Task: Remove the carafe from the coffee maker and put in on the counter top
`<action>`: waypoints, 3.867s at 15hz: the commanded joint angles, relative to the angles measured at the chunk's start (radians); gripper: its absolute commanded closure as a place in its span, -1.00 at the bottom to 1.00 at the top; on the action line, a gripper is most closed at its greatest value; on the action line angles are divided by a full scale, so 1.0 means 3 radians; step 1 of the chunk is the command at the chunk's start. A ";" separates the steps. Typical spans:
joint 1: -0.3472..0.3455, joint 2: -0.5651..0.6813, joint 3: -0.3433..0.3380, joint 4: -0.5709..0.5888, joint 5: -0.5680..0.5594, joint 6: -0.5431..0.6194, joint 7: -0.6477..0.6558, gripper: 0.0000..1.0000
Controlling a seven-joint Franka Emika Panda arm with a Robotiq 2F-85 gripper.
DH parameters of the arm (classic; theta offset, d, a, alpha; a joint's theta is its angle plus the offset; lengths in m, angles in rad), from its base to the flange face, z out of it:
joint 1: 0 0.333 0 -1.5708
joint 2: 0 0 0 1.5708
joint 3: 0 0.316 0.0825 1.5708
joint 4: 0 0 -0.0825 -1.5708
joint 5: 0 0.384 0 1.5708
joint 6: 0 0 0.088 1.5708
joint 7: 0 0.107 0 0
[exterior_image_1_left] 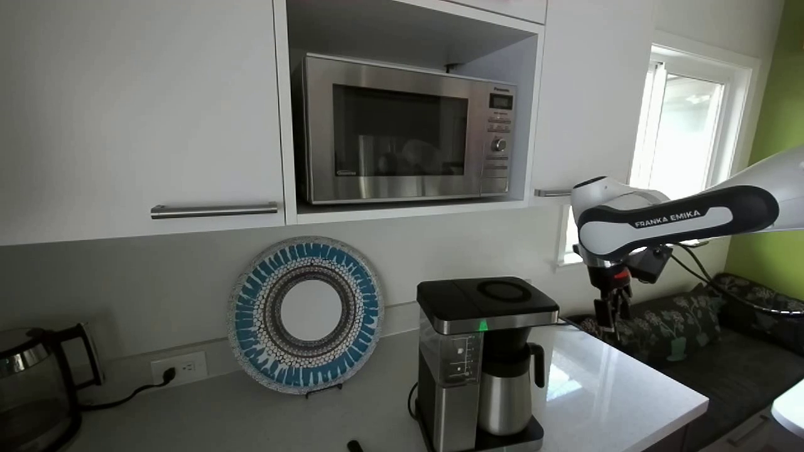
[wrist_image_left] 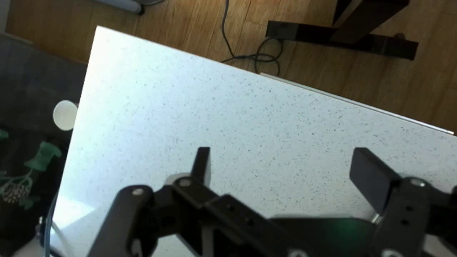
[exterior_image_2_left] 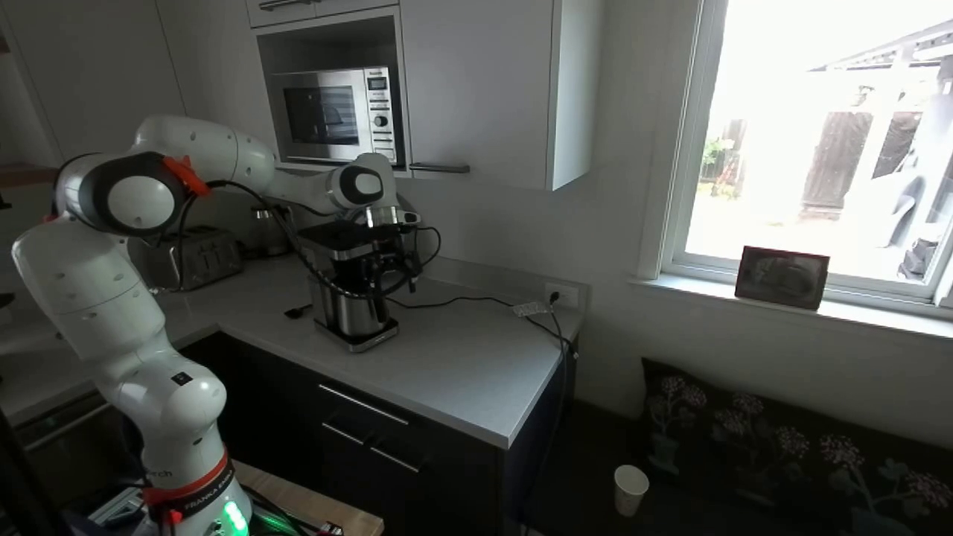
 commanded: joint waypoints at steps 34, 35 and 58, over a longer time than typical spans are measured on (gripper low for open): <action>0.0032 -0.0173 -0.0528 -0.0478 0.2083 0.0704 -0.3475 -1.00; 0.0059 -0.0145 -0.0569 -0.0472 0.2250 0.0668 -0.3651 -1.00; -0.0071 0.0686 -0.0237 -0.0030 0.3583 0.0424 -0.5466 -0.19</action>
